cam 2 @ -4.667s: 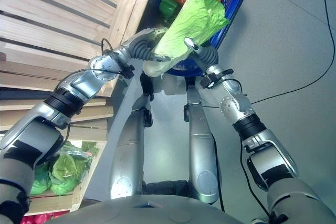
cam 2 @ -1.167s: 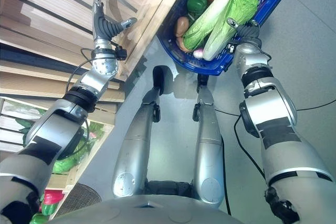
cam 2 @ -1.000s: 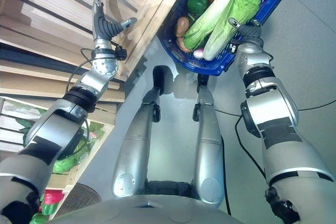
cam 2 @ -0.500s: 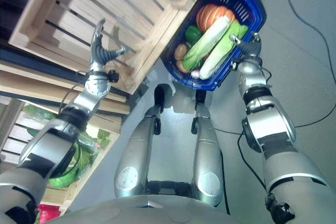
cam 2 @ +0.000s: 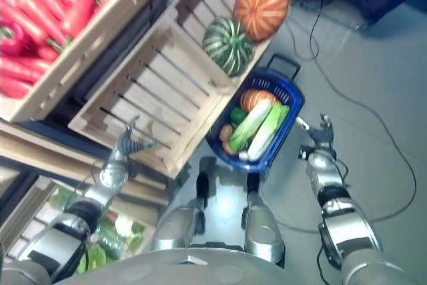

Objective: Pick up fruits and vegetables into the basket

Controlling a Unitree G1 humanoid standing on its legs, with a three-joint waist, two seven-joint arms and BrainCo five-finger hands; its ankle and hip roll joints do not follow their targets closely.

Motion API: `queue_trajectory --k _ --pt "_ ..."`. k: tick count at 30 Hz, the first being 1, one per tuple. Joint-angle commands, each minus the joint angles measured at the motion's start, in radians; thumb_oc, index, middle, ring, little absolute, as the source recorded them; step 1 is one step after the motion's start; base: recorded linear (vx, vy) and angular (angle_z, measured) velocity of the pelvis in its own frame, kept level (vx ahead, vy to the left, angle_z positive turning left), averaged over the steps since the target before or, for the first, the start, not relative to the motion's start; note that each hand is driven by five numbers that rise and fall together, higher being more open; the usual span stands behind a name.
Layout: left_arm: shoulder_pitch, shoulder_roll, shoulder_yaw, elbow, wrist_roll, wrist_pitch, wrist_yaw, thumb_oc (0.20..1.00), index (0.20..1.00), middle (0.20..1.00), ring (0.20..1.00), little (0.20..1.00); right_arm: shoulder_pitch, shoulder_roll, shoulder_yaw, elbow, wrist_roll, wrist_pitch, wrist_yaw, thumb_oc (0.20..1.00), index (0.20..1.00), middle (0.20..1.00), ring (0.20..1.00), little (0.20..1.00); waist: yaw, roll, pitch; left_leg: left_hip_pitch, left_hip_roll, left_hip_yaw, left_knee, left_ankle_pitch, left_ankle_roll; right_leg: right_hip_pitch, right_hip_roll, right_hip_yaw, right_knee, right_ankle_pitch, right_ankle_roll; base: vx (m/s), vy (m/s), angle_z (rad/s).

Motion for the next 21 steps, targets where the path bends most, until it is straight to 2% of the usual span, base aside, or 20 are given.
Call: queue_trajectory --k 1,6,11,21 --pt "0.053 -0.039 0.039 0.121 0.007 -0.008 -0.096 1.0 1.0 1.0 1.0 1.0 0.071 0.018 -0.004 0.027 -0.073 -0.015 0.039 1.0 1.0 1.0 1.0 1.0 -0.006 -0.016 -0.106 -0.026 -0.011 -0.024 0.06 -0.075 -0.018 0.028 -0.036 -0.018 0.089 -0.078 0.079 0.12 0.001 -0.04" --pt "0.113 -0.074 0.09 0.236 -0.012 0.002 -0.207 1.0 1.0 1.0 1.0 1.0 0.133 0.066 -0.021 0.118 -0.096 0.025 0.108 1.0 1.0 1.0 1.0 1.0 -0.005 -0.024 -0.146 0.031 -0.002 -0.019 0.023 -0.077 -0.018 0.083 -0.033 -0.025 0.059 -0.078 0.084 0.07 -0.003 -0.01" --pt "0.138 -0.102 0.122 0.315 -0.049 0.025 -0.274 1.0 1.0 1.0 1.0 1.0 0.17 0.095 -0.026 0.202 -0.139 0.056 0.164 1.0 1.0 1.0 1.0 1.0 -0.006 -0.031 -0.163 0.053 0.004 -0.015 0.012 -0.083 -0.02 0.11 -0.032 -0.031 0.045 -0.082 0.086 0.03 0.001 0.01" --pt "0.148 -0.135 0.161 0.39 -0.091 0.098 -0.381 1.0 1.0 1.0 1.0 1.0 0.212 0.136 -0.022 0.359 -0.19 0.201 0.273 1.0 1.0 1.0 1.0 1.0 -0.016 -0.028 -0.171 0.077 0.004 -0.008 0.016 -0.105 -0.008 0.134 -0.032 -0.028 0.052 -0.105 0.079 0.02 0.015 0.0"
